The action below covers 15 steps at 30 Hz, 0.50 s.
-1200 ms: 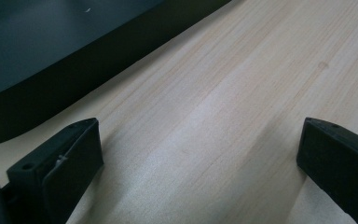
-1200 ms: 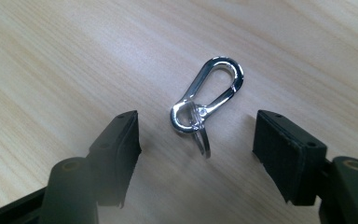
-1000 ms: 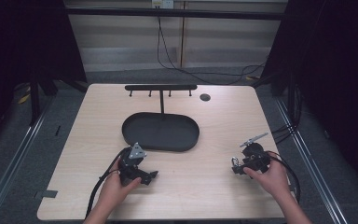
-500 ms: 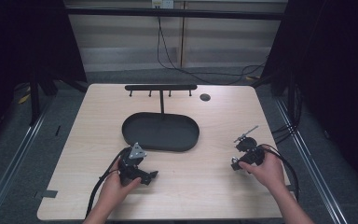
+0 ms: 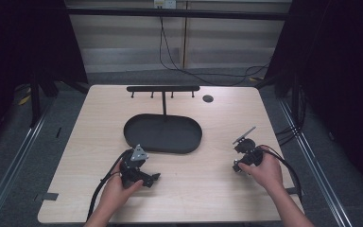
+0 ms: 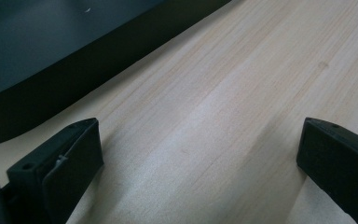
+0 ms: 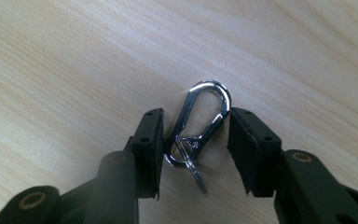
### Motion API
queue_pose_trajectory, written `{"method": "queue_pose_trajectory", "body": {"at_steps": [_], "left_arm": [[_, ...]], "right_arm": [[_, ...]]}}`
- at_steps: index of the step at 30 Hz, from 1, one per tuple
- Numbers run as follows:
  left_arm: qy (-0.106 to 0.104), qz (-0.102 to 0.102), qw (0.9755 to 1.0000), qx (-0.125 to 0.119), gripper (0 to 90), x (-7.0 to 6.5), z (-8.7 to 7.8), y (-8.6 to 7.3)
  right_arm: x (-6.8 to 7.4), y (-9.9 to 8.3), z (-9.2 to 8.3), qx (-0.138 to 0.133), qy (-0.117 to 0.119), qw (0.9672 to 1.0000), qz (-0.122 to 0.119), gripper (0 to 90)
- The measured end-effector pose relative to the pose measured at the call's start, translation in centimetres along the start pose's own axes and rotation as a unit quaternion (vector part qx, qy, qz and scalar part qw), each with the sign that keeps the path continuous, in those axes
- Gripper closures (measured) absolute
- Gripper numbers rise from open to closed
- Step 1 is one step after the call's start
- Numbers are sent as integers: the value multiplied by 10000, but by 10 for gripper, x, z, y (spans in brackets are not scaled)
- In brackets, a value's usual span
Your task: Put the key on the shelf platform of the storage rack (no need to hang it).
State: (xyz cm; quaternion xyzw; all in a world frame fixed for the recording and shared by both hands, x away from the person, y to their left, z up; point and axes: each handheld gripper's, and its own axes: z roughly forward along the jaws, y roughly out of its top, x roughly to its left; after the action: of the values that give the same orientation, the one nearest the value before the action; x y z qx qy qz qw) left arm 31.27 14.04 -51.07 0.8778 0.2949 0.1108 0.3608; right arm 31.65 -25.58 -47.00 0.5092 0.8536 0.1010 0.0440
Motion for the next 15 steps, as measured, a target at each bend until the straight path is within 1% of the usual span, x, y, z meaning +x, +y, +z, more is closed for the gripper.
{"method": "queue_pose_trajectory", "body": {"at_steps": [4,6,10,15], "left_arm": [[1,2,10000,-2,0,0,0,0],[0,0,10000,-1,0,0,0,0],[3,4,10000,-1,0,0,0,0],[3,1,10000,-4,0,0,0,0]], "right_arm": [[0,1,0,-42,-3,10000,79,671],[0,2,0,-24,0,9999,113,698],[-1,3,-1,34,38,9998,182,708],[-3,3,-1,62,89,9998,183,720]]}}
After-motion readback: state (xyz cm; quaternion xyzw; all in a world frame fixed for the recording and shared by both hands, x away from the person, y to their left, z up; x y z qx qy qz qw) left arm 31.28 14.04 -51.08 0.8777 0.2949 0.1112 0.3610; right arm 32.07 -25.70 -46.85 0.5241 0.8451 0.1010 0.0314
